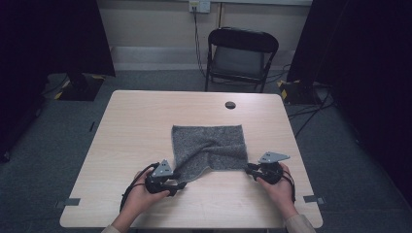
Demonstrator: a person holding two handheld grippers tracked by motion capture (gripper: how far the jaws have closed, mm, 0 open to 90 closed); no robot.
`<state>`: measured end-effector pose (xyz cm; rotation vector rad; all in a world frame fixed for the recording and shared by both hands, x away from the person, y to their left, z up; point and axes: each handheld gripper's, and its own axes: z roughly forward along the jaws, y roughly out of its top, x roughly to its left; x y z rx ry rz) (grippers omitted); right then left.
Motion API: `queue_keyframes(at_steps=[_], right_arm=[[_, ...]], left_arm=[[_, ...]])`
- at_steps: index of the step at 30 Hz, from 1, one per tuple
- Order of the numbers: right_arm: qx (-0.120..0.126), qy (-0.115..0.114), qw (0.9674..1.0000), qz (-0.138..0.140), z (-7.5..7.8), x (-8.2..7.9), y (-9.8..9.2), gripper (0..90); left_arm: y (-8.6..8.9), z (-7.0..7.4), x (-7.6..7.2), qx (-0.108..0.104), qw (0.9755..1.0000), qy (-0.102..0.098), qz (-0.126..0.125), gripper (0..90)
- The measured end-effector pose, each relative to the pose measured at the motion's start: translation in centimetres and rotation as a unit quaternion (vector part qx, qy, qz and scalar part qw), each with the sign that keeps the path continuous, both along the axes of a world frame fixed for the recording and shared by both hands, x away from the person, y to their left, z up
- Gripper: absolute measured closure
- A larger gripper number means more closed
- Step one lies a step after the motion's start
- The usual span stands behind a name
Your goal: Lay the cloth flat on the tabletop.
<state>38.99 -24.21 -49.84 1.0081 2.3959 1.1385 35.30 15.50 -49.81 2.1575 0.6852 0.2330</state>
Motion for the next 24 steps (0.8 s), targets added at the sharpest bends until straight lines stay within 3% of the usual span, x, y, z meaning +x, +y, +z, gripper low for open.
queue_keyframes(at_steps=[8,16,24], right_arm=[[0.002,0.002,1.0,0.009,0.0,0.0,0.1,88.3],[0.014,0.019,0.9997,0.005,0.0,-0.1,-0.2,89.5],[0.023,0.022,0.9992,0.023,0.9,-1.4,-0.5,89.5]], left_arm=[[0.4,0.0,0.0,0.004,1.0,-0.004,0.001,67.3],[0.7,0.4,0.1,0.016,0.9998,0.01,0.003,80.5],[1.5,0.8,-0.2,0.015,0.9994,0.029,0.006,83.8]])
